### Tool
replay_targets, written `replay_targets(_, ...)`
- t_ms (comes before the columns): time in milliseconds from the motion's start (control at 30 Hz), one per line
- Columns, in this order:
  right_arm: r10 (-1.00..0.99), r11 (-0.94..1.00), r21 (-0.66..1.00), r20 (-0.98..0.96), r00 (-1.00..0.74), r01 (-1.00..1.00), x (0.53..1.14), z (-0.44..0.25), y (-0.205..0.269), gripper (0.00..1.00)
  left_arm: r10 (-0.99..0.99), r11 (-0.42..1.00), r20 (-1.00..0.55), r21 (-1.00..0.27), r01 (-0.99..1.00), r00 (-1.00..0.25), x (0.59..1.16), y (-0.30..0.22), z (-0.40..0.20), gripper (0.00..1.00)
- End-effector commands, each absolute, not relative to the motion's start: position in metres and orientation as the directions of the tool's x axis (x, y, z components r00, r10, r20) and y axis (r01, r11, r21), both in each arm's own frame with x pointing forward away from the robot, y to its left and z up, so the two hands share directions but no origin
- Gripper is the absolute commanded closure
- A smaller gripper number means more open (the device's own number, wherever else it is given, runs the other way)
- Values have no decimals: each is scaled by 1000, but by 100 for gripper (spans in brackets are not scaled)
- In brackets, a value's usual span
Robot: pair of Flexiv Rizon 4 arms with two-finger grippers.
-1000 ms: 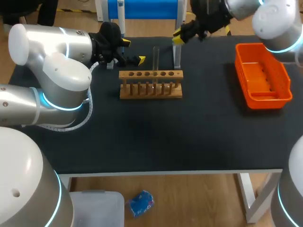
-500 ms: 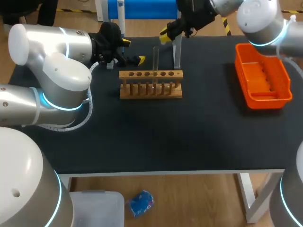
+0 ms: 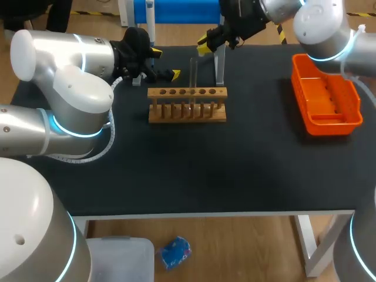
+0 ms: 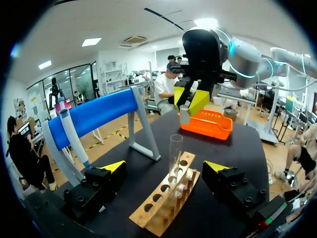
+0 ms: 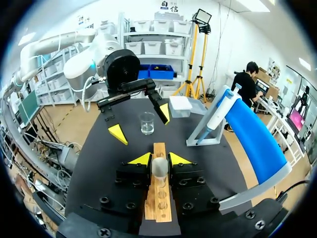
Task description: Invert the test tube, pick up the pipette, mount the tip to pipette, aspirate from beaker and dispense into the tube, eject the tip, return the pipette, and cap with the stopper.
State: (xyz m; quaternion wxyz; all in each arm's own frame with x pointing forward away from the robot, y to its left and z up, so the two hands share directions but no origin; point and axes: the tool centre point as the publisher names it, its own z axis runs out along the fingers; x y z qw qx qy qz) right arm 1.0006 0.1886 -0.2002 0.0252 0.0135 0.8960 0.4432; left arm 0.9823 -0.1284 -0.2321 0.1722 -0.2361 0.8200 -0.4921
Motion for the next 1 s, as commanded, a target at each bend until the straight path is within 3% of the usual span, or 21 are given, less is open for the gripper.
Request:
replay_targets(33,45,609,793,-32,-998,2,1001,-199,188,100,-556,401,-51,-891,-213,-830,982,-128,-234,0)
replay_targets(1000,12,631,775,-16,-1000,-5,1011,-214,209,100,-556,401,-51,-891,-213,-830,982,-128,-234,0)
